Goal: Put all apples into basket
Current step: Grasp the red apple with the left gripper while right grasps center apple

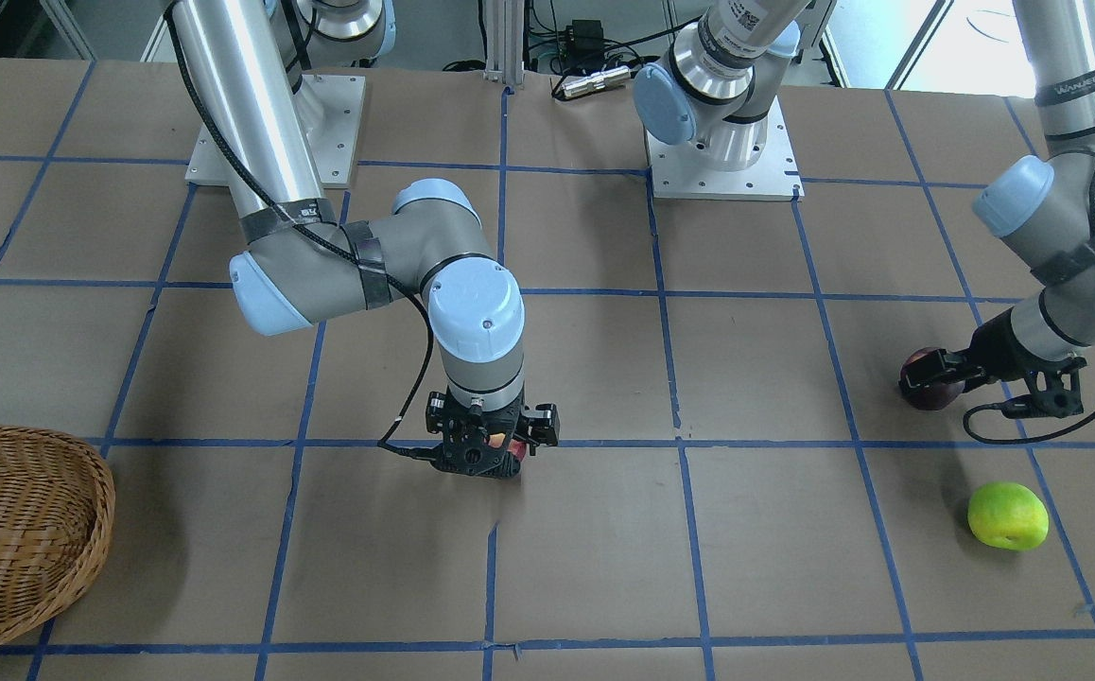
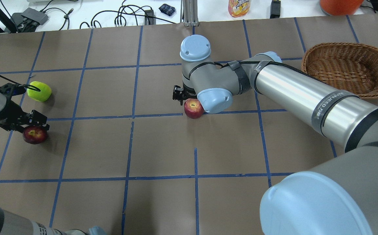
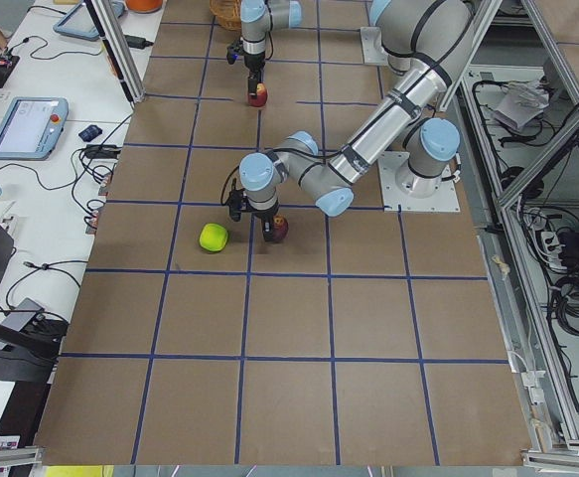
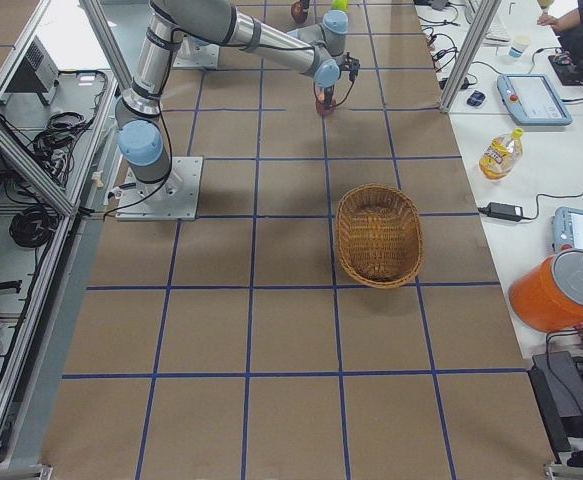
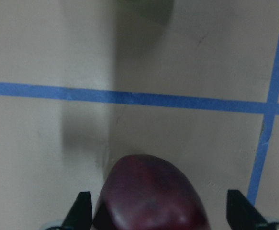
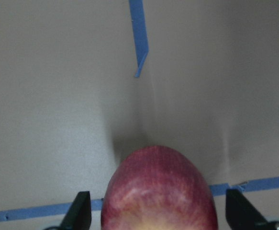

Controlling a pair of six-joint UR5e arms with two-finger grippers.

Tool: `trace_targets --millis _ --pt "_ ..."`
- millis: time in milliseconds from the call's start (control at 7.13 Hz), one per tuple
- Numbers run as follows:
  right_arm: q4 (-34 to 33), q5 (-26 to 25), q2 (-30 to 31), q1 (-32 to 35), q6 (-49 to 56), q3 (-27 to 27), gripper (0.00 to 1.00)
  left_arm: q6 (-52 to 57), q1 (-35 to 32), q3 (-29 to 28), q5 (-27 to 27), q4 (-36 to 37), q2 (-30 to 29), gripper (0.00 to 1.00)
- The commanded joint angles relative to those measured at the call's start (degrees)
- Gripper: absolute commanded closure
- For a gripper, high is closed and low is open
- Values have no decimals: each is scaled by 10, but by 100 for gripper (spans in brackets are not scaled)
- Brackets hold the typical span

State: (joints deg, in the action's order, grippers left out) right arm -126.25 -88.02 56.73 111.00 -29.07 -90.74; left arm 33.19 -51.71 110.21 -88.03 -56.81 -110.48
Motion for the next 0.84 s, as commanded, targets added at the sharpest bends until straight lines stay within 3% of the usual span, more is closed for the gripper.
trace_targets --millis 0,140,421,561,701 --pt "0 -7 -7 -1 8 2 60 25 -5 12 -55 37 4 60" --pt "0 -5 -4 -1 10 4 100 24 -10 12 -68 29 19 92" --pt "9 -10 29 -18 13 6 100 25 -16 1 -66 -10 37 96" --pt "24 -11 58 -49 14 6 100 20 -58 -18 -65 -35 48 96" --pt "88 -20 99 -107 39 18 100 -33 -133 -24 -39 -44 67 99"
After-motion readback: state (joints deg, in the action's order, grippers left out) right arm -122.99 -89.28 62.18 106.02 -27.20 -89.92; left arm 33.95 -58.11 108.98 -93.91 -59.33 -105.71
